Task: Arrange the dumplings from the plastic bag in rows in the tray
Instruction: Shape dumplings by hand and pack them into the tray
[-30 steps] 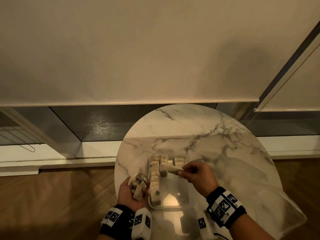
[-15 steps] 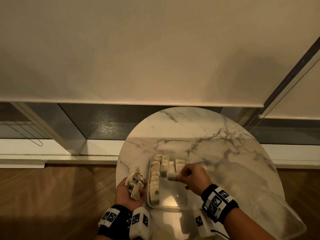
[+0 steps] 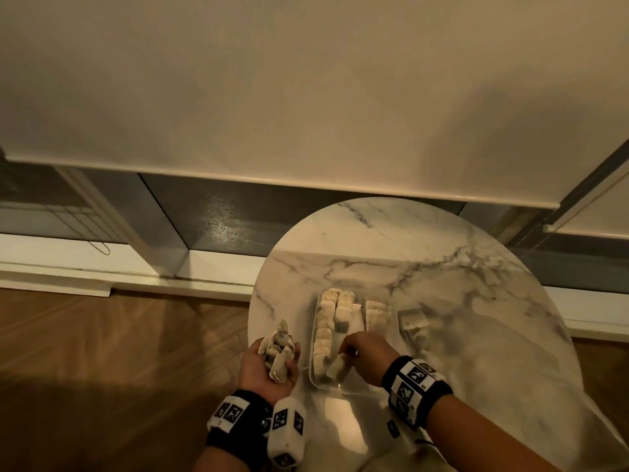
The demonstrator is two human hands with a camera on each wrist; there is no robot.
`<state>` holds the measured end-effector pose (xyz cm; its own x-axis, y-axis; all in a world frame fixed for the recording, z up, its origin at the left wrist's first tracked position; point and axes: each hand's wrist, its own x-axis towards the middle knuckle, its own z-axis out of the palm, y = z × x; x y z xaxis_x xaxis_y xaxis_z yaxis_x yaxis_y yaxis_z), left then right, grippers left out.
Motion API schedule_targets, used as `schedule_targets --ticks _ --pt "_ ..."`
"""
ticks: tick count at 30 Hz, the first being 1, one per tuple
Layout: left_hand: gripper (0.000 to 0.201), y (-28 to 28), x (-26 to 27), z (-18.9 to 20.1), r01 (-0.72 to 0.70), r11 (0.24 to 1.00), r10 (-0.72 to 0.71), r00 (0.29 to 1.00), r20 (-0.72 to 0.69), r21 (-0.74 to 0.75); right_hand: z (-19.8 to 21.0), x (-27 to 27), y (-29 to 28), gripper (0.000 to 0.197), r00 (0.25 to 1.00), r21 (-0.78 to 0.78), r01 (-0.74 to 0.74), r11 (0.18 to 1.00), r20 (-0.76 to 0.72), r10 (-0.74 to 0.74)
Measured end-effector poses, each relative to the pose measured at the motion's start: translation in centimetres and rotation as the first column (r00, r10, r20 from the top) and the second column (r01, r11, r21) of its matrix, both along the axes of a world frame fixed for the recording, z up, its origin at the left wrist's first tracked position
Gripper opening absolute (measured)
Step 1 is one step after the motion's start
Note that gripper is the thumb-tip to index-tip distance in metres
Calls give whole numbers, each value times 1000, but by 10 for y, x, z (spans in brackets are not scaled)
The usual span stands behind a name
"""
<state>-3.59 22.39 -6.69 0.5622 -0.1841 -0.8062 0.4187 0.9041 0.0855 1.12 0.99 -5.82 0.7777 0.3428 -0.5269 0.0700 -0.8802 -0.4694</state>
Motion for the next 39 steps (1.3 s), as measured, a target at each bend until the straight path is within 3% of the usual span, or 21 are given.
schedule_targets --ticks 6,10,20,28,33,39 --pt "27 11 1 -1 -14 999 14 1000 4 -29 -21 5 21 29 992 -83 -113 990 -63 108" --pt "27 17 3 -2 2 999 -2 1000 5 -45 -36 2 30 24 994 -65 -74 995 -86 69" --pt "28 25 8 -4 42 997 -42 999 11 -66 -53 -1 28 20 980 0 184 983 -82 -184" --pt "27 28 12 -1 62 997 -62 998 1 -37 -58 -4 22 46 887 -78 433 898 -144 -440" --pt "29 29 14 0 63 998 -63 998 -5 -18 -59 -5 25 20 877 -164 378 911 -251 -409" --pt "28 29 15 0 79 997 -79 997 -16 -11 -65 -8 30 18 870 -138 403 905 -248 -426"
